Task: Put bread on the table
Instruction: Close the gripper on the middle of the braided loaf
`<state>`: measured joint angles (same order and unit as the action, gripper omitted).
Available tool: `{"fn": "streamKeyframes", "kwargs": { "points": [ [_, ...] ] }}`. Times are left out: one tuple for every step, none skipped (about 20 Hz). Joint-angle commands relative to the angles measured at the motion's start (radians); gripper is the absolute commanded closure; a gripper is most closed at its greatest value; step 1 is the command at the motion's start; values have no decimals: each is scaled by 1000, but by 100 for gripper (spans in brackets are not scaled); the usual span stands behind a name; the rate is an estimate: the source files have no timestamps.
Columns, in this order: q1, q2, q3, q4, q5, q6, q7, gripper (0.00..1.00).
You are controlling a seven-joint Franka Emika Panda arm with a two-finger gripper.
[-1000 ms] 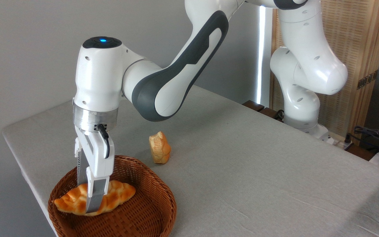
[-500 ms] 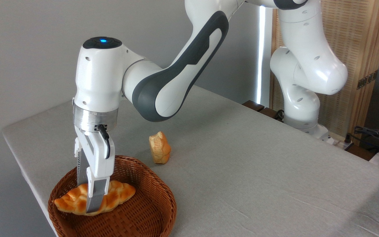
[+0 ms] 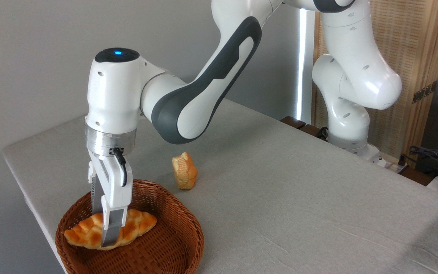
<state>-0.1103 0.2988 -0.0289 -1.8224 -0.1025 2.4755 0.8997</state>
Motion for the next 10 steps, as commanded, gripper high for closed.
{"fn": "streamKeyframes", "kwargs": {
  "points": [
    [4, -1, -8, -6, -10, -9, 16, 55],
    [4, -3, -8, -6, -10, -9, 16, 61],
    [4, -1, -8, -6, -10, -9, 16, 61],
    [4, -3, -8, -6, -10, -9, 16, 61],
    [4, -3, -8, -6, -10, -9, 16, 62],
    [4, -3, -8, -6, -10, -9, 16, 61],
    [4, -3, -8, -6, -10, -7, 16, 61],
    [4, -3, -6, -6, -10, -9, 16, 61],
    [4, -3, -6, -6, -10, -9, 16, 61],
    [4, -4, -6, -6, -10, -9, 16, 61]
  ]
}}
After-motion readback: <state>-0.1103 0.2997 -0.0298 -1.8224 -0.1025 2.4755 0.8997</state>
